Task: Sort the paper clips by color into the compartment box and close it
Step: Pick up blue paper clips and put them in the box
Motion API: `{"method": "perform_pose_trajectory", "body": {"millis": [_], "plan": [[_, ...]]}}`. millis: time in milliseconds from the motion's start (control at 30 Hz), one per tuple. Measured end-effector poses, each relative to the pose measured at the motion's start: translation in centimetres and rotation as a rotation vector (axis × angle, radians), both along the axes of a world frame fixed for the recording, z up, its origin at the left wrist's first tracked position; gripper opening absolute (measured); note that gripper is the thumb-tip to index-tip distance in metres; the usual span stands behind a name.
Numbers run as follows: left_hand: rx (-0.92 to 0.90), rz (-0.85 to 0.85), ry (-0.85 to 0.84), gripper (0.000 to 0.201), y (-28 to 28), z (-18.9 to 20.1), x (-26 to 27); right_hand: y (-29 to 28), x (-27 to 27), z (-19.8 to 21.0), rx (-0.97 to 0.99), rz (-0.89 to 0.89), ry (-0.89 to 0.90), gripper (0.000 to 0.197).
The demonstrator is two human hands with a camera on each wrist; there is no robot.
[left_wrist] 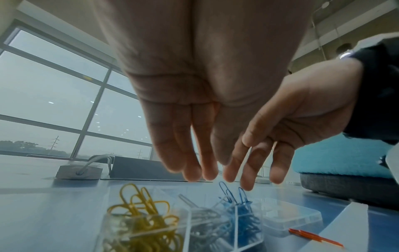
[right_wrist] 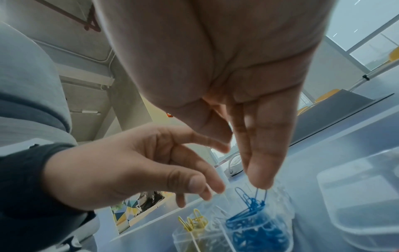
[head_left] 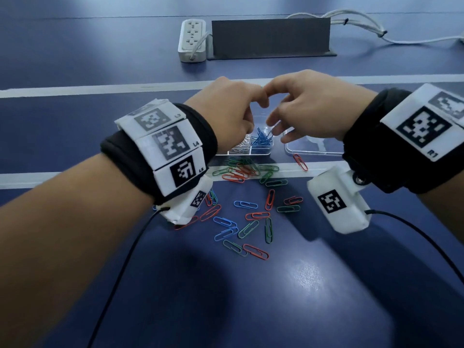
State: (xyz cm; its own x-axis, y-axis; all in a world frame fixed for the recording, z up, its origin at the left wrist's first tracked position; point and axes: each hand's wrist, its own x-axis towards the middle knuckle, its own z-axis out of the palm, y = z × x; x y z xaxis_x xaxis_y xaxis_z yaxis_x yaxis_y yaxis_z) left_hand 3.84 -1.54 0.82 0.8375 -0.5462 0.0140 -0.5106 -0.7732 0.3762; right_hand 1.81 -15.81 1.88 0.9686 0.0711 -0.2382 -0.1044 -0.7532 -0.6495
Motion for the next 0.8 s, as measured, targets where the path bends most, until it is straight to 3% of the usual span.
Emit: {"method": "perform_pose_trajectory", "body": {"millis": [67,200,333,533,633,800], "plan": [[-0.022,0.004,-0.001,0.033,0.6,0.1,-0.2,-0.2,-0.2,-0.2,-0.025,0.015,-0.031,0.038],[0.007,-0.008,-0.032,0.017,2.1,-0.1,-0.5,-0.4,-0.3,-0.6,-0.312,0.125,-0.156,0.041],[0.022,-0.013,-0.008,0.015,3.4,-0.3,-1.1,0.1,-0.4,-1.8,-0.451,0.262,-0.185,0.042],[0.032,-0.01,0.003,0.017,4.5,-0.4,-1.9,0.3,-0.1,-1.3,-0.477,0.33,-0.292,0.043],[0.022,-0.015,0.003,0.017,4.6,-0.3,-2.1,0.7,-0.2,-1.9,-0.518,0.398,-0.238,0.042],[0.016,-0.02,0.013,0.017,4.8,-0.6,-2.5,0.7,-0.2,-1.4,-0.449,0.293,-0.274,0.039]]}}
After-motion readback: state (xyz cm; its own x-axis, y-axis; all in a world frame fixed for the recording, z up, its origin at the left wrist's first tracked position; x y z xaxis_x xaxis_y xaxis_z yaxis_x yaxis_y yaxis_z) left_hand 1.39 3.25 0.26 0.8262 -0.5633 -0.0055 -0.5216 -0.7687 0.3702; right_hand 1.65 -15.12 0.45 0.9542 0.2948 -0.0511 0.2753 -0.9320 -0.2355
